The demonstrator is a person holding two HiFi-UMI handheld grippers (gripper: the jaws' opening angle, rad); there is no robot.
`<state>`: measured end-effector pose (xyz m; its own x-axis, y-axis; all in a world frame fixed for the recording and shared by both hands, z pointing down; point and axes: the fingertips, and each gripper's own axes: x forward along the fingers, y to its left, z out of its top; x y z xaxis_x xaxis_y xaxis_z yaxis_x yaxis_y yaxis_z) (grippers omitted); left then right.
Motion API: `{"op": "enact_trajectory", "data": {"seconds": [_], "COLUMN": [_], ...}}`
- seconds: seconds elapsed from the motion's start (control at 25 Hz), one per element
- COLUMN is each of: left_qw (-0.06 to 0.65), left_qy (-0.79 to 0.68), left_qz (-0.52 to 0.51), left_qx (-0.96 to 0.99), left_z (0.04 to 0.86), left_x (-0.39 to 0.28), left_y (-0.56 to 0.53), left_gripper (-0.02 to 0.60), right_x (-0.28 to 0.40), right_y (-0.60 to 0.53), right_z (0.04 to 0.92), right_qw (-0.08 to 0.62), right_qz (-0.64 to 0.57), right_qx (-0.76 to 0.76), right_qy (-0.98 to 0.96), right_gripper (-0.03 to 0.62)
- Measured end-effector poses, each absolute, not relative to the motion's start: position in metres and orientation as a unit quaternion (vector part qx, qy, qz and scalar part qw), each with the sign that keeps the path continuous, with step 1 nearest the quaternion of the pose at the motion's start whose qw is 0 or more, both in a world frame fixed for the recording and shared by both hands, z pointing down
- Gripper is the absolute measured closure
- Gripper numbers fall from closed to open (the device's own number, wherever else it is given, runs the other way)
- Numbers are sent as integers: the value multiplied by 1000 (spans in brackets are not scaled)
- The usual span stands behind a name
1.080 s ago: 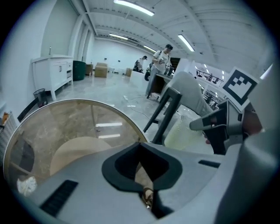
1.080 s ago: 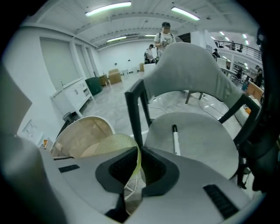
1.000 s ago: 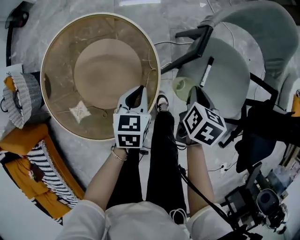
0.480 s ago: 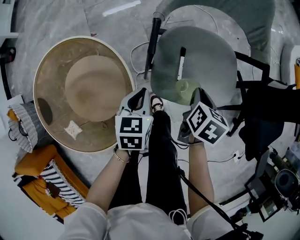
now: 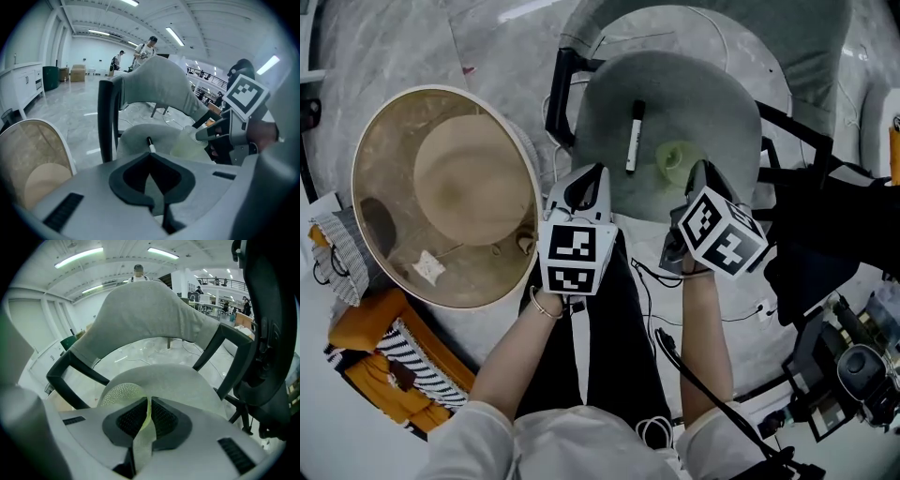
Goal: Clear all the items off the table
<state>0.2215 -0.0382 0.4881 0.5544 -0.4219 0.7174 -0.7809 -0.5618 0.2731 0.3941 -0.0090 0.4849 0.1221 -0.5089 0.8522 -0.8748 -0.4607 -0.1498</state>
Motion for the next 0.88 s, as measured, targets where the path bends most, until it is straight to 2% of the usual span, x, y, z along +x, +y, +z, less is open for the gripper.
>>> {"op": "enact_trajectory", "data": {"seconds": [0.56,0.72,0.88], "left_qw": [300,301,300], "left_qy": [-386,-389,-389], "left_qz": [318,321,318], "left_qx": [812,809,811], "left_z": [514,516,513], "left_x": [236,237,236], "left_y": [-52,-49,-46], "left_gripper": [574,574,574], "right_x": [415,414,412], "right_y": [-30,-33,-31], "right_z": [515,514,509], "right_qw": [205,195,191], "right_qz": [469,472,468], "right_qx": [699,693,697], "right_qy": [-499,-508,-510], "right_gripper": [545,505,497]}}
